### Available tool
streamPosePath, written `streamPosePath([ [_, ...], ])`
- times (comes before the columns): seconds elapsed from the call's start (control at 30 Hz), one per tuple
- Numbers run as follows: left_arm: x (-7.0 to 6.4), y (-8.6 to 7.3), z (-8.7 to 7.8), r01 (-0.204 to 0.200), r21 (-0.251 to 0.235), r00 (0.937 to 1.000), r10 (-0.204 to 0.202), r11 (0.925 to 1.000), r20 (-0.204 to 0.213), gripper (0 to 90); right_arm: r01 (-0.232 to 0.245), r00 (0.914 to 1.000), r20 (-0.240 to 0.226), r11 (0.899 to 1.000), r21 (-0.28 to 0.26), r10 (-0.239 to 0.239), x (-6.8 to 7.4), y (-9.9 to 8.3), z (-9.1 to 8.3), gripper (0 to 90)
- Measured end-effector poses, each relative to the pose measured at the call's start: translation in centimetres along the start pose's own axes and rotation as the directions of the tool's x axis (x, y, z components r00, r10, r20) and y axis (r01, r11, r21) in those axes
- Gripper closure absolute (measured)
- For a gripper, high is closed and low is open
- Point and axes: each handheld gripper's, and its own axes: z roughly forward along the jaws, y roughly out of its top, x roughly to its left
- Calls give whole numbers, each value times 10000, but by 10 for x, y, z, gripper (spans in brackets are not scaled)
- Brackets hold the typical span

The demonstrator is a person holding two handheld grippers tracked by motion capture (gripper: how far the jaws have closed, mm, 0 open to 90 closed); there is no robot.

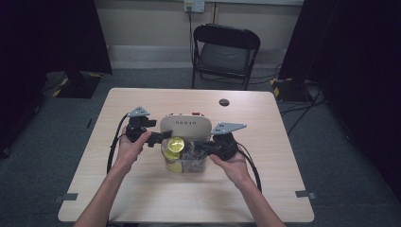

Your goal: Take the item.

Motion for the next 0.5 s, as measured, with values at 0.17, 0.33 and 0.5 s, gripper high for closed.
streamPosePath([
  [0.17,0,0,0,-33,-1,10000,33,10000,-8,86,-21,10000,5,10000,-86,21,0,1,-3,900],
  [0.33,0,0,0,-39,4,10000,39,10000,-39,86,1,10000,-74,9999,-117,-2,1,3,-6,900],
  [0.5,0,0,0,-26,-2,10000,26,10000,-27,86,-8,10000,-48,9997,-224,7,1,4,-10,900],
])
